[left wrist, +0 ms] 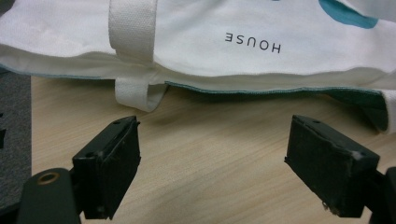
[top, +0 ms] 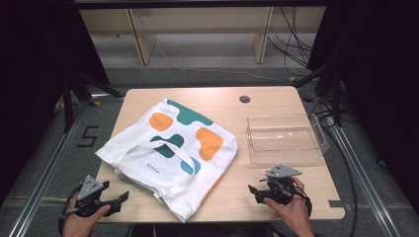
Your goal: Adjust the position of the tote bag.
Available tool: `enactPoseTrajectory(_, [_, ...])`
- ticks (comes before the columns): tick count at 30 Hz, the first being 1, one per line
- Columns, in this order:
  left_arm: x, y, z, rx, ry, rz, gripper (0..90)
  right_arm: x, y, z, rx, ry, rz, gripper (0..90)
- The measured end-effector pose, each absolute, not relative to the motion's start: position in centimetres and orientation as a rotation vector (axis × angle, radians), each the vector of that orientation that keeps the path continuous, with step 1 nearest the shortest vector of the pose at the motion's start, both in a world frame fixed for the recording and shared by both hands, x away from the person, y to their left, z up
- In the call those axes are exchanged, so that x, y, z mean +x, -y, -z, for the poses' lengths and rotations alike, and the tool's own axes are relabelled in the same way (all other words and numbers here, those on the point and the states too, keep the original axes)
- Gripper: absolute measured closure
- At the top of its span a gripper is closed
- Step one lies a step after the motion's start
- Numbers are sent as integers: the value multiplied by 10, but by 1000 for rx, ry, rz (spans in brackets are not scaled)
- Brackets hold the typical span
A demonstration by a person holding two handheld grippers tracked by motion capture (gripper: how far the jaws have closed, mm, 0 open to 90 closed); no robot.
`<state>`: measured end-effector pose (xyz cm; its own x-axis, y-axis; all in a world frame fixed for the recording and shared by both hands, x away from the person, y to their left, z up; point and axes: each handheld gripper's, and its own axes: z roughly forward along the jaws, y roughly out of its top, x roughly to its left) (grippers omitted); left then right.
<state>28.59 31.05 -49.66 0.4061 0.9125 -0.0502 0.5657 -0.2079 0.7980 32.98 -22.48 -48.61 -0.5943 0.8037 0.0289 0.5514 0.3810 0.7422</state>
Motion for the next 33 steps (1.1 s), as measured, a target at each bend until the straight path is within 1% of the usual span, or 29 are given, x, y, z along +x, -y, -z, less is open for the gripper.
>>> enactPoseTrajectory(2, [286, -311, 497, 1895, -1264, -571, 166, 329, 224, 485, 1198, -2308, -1046, 192])
enactPoseTrajectory(4, [286, -310, 496, 1887, -1266, -570, 166, 331, 225, 486, 1133, -2323, -1045, 190])
enactPoseTrajectory(7, [286, -310, 497, 1884, -1265, -570, 166, 329, 224, 484, 1178, -2315, -1052, 181])
enactPoseTrajectory(11, [286, -310, 497, 1883, -1268, -575, 166, 330, 222, 484, 1145, -2327, -1054, 173])
enactPoseTrajectory(21, [285, -311, 496, 1889, -1265, -573, 166, 327, 206, 479, 1099, -2339, -1109, 158])
enactPoseTrajectory(25, [285, -311, 497, 1890, -1270, -578, 166, 328, 192, 478, 1009, -2358, -1131, 162])
enactPoseTrajectory(26, [285, -311, 497, 1889, -1272, -579, 166, 329, 182, 477, 956, -2373, -1160, 172])
enactPoseTrajectory(27, [286, -311, 497, 1889, -1273, -581, 166, 329, 182, 477, 956, -2373, -1160, 172])
enactPoseTrajectory(29, [285, -311, 496, 1897, -1289, -590, 165, 328, 169, 476, 942, -2404, -1182, 180])
enactPoseTrajectory(33, [285, -314, 495, 1894, -1301, -620, 165, 327, 140, 472, 807, -2427, -1229, 234])
